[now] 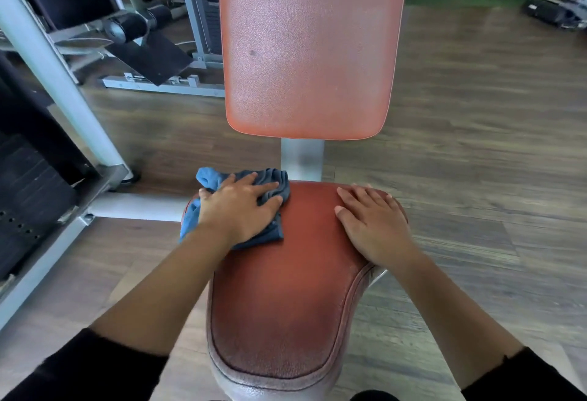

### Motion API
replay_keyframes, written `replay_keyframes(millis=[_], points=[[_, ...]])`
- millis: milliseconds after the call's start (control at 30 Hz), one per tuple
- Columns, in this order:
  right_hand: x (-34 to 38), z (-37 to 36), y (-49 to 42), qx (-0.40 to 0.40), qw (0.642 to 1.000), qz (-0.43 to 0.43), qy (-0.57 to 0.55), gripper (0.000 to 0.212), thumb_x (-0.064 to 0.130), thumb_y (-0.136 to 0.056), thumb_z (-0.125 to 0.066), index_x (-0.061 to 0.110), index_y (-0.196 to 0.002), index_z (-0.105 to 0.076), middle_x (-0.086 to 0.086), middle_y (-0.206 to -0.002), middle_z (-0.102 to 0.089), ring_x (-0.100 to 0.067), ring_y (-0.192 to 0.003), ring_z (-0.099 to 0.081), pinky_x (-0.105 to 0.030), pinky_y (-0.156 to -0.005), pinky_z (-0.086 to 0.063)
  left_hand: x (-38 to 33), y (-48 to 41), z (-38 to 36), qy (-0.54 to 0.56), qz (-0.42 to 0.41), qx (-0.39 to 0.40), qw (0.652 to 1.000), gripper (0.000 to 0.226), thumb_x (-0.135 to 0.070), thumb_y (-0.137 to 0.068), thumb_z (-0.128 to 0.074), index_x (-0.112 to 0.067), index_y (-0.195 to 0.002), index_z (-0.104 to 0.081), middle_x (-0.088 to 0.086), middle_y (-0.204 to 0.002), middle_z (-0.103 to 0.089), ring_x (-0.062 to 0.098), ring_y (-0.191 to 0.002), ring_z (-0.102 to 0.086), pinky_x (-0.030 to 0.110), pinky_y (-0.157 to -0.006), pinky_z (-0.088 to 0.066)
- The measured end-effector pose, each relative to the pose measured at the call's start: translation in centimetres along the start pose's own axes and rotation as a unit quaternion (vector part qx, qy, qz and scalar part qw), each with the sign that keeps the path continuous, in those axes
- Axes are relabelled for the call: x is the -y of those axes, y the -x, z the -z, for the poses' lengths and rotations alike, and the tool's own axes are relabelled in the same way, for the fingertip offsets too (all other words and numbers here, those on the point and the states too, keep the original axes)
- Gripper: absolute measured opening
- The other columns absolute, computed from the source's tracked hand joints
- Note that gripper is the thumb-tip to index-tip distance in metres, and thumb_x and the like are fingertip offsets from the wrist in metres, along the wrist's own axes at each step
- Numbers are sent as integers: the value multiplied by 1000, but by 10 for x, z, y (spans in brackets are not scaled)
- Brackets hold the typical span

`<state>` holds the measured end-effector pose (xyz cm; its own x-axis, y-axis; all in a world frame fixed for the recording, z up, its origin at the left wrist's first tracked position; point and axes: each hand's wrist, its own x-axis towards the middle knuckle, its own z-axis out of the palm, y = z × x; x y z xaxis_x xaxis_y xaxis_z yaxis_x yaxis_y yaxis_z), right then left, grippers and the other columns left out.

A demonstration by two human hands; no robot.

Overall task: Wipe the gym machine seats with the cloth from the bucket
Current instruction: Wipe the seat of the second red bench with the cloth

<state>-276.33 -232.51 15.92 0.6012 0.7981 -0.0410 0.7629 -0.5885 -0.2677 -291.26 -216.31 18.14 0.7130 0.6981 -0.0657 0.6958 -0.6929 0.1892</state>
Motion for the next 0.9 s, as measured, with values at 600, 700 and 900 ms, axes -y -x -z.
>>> replay_keyframes(millis=[600, 700, 900], points=[[16, 17, -1, 83, 995, -50, 4, 63, 52, -91, -23, 33, -151, -12, 3, -160, -2, -16, -146, 7, -42, -117, 9, -18, -34, -6, 25, 13, 5, 1000, 44, -45, -93, -40, -42, -137, -42, -6, -152, -32, 24, -142, -19, 52, -112, -16], [25, 14, -4, 86, 995, -56, 13, 60, 46, -97, -28, 30, -151, -10, -3, -160, 0, -24, -146, 9, -47, -117, 8, -34, -9, -6, 56, -79, 24, 995, 44, -44, -91, -41, -40, -135, -47, -5, -150, -36, 26, -142, -23, 55, -110, -20], [27, 8, 3, 59, 997, -45, 33, 80, 58, -81, 7, 26, -152, -8, -5, -160, 4, -25, -146, 11, -44, -115, 13, 24, 24, 6, 95, -187, -20, 977, 45, -40, -80, -42, -30, -117, -67, 1, -133, -57, 30, -126, -50, 56, -89, -44]])
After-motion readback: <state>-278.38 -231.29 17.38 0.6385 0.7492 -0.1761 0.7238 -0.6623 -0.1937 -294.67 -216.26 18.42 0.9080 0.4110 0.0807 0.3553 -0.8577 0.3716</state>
